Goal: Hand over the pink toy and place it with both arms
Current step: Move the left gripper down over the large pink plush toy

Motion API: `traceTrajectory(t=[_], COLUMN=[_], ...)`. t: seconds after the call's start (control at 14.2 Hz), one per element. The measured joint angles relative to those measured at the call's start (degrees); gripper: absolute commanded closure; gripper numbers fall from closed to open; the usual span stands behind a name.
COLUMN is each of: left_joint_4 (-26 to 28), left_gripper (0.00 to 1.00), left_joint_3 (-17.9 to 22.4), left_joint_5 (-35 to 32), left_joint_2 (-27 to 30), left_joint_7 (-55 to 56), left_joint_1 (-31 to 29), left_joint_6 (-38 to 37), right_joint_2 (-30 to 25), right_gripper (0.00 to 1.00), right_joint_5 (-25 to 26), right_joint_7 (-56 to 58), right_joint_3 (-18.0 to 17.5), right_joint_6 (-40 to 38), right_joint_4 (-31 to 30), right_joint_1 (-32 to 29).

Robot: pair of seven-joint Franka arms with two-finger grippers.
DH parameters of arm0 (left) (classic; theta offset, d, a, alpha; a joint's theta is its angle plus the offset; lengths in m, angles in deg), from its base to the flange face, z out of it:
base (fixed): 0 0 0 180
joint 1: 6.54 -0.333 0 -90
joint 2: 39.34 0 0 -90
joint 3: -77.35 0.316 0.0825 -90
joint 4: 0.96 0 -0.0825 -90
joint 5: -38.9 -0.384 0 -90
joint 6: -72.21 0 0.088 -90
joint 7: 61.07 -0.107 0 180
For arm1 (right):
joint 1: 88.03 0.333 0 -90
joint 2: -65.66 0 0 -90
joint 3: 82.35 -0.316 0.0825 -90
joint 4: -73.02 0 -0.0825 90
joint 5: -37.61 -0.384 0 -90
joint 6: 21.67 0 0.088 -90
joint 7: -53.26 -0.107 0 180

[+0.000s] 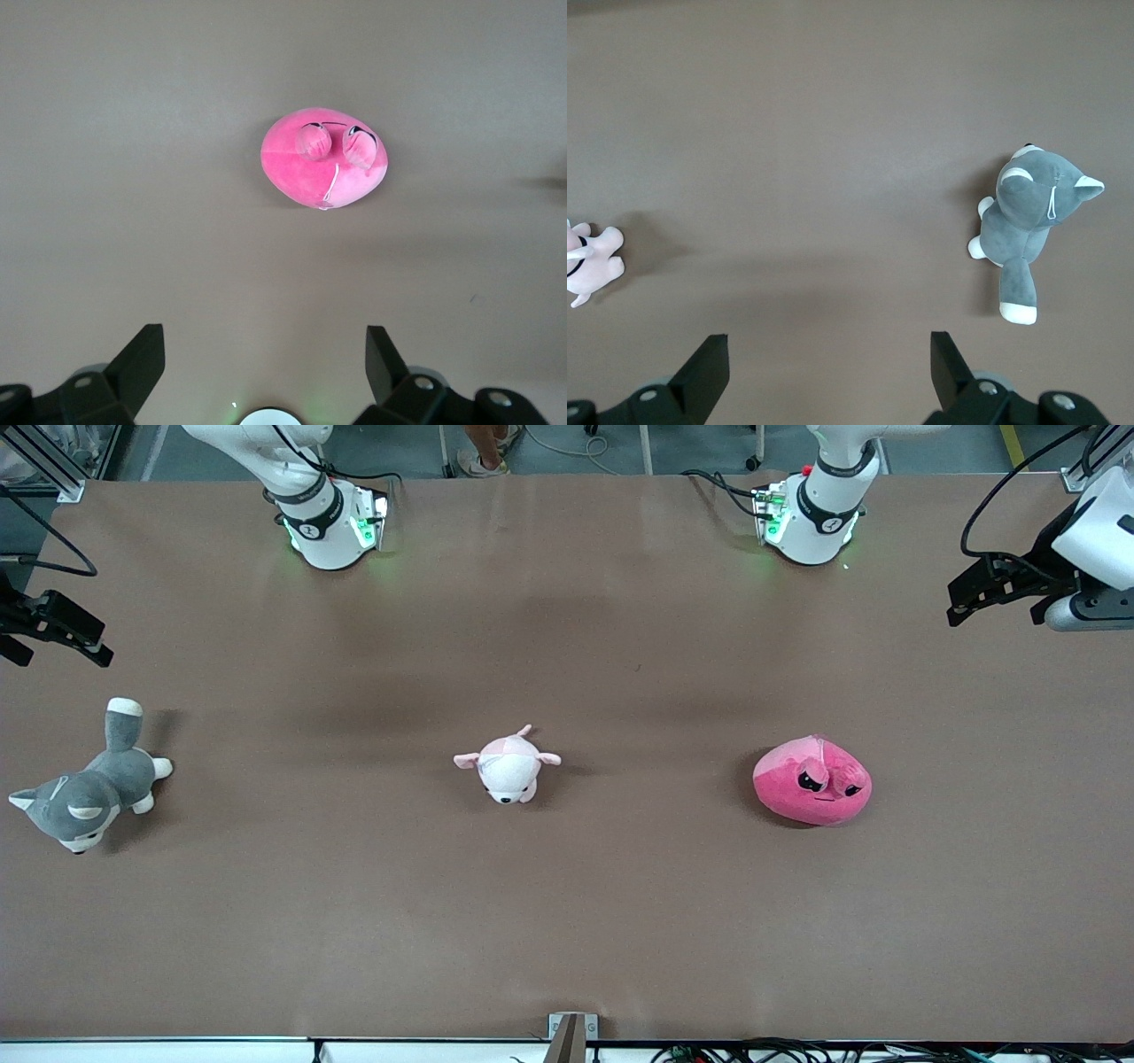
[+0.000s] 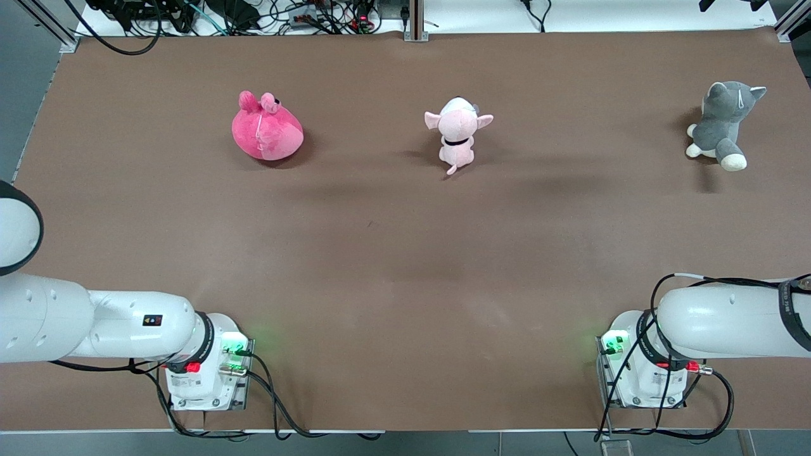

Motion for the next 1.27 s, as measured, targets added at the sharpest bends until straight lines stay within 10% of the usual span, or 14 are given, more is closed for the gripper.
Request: traceTrajectory(t=[0.85, 1.27], left_joint_4=[-1.99, 10.8], left_gripper=[0.0, 0.0], left_joint_3=[0.48, 0.5], left_joint_5=[0.0, 2.24], left_joint_2=[-9.32, -11.56], left_joint_7=[-1.34, -0.65], left_joint_1=[-0.35, -0.58], left_joint_6=[3.77, 22.32], right_joint_2=[0.1, 0.57], right_gripper=[0.0, 0.0], right_joint_5=[0.0, 0.0], right_joint_7=[0.0, 0.0], right_joint_3=[-0.02, 0.01], right_joint_6=[0.08, 0.05], right_joint_4=[0.0, 0.0], right_joint_1=[0.01, 0.0])
